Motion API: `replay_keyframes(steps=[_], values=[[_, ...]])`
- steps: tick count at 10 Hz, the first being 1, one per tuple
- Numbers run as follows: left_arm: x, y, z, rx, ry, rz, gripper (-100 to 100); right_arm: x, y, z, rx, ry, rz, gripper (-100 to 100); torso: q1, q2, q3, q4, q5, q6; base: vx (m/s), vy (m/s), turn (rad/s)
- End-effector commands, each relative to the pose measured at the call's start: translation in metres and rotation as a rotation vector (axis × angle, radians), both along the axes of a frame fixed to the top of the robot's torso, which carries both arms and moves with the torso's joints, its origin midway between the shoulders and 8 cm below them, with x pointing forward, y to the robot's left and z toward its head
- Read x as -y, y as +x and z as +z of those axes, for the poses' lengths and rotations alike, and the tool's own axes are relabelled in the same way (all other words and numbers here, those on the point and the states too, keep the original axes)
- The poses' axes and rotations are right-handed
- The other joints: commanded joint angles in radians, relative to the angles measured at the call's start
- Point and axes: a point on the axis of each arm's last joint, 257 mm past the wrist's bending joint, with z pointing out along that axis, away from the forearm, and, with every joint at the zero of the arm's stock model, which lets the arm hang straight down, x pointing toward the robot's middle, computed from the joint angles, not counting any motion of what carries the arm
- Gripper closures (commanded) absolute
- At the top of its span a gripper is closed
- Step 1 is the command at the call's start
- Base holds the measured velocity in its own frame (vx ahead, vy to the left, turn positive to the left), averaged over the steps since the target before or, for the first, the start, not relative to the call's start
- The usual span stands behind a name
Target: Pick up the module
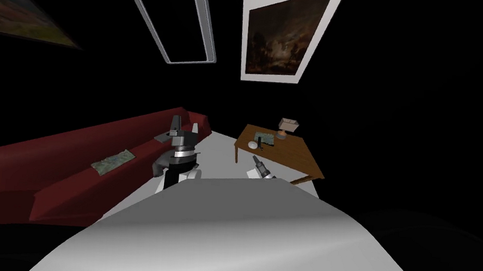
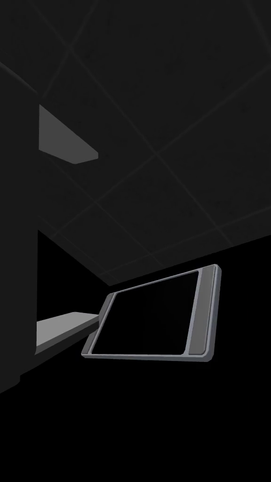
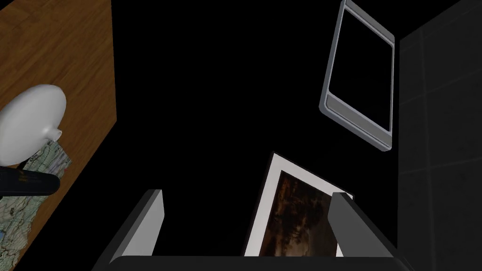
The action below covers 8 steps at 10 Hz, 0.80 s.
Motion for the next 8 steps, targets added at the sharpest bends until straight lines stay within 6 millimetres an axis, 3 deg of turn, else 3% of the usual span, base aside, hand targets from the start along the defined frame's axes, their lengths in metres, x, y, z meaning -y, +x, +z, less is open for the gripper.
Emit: replay_keyframes(steps=[1,2,3,4,5,6,7,8], values=[[0.0,0.0,0.0,0.0,0.0,0.0,0,-0.004,-0.012,-0.024,-0.049,-0.046,0.033,-100,0.0,0.0,0.0,0.0,0.0,0.0,-0.041,-0.005,0.121],[0.0,0.0,0.0,0.0,0.0,0.0,0,-0.006,-0.031,-0.05,-0.102,-0.102,0.077,-100,0.0,0.0,0.0,0.0,0.0,0.001,-0.032,0.008,0.254],[0.0,0.0,0.0,0.0,0.0,0.0,0,-0.005,-0.033,-0.057,-0.115,-0.109,0.077,-100,0.0,-0.001,0.0,0.0,0.0,0.0,-0.022,0.0,0.15],[0.0,0.0,0.0,0.0,0.0,0.0,0,-0.006,-0.056,-0.087,-0.179,-0.162,0.117,-100,0.0,-0.002,-0.001,0.0,0.0,0.001,-0.019,0.005,0.308],[0.0,0.0,0.0,0.0,0.0,0.0,0,-0.003,-0.057,-0.089,-0.182,-0.174,0.123,-100,0.0,-0.002,-0.001,0.0,0.0,0.0,-0.01,-0.004,0.127],[0.0,0.0,0.0,0.0,0.0,0.0,0,0.0,-0.083,-0.118,-0.247,-0.231,0.166,-100,0.0,-0.002,-0.001,0.0,0.0,0.001,-0.007,0.001,0.193],[0.0,0.0,0.0,0.0,0.0,0.0,0,0.003,-0.085,-0.119,-0.249,-0.24,0.17,-100,0.0,-0.003,-0.002,-0.001,0.0,0.001,-0.004,-0.001,0.196],[0.0,0.0,0.0,0.0,0.0,0.0,0,0.01,-0.113,-0.148,-0.316,-0.303,0.215,-100,0.0,-0.003,-0.002,-0.001,0.0,0.001,0.002,0.002,0.367]])
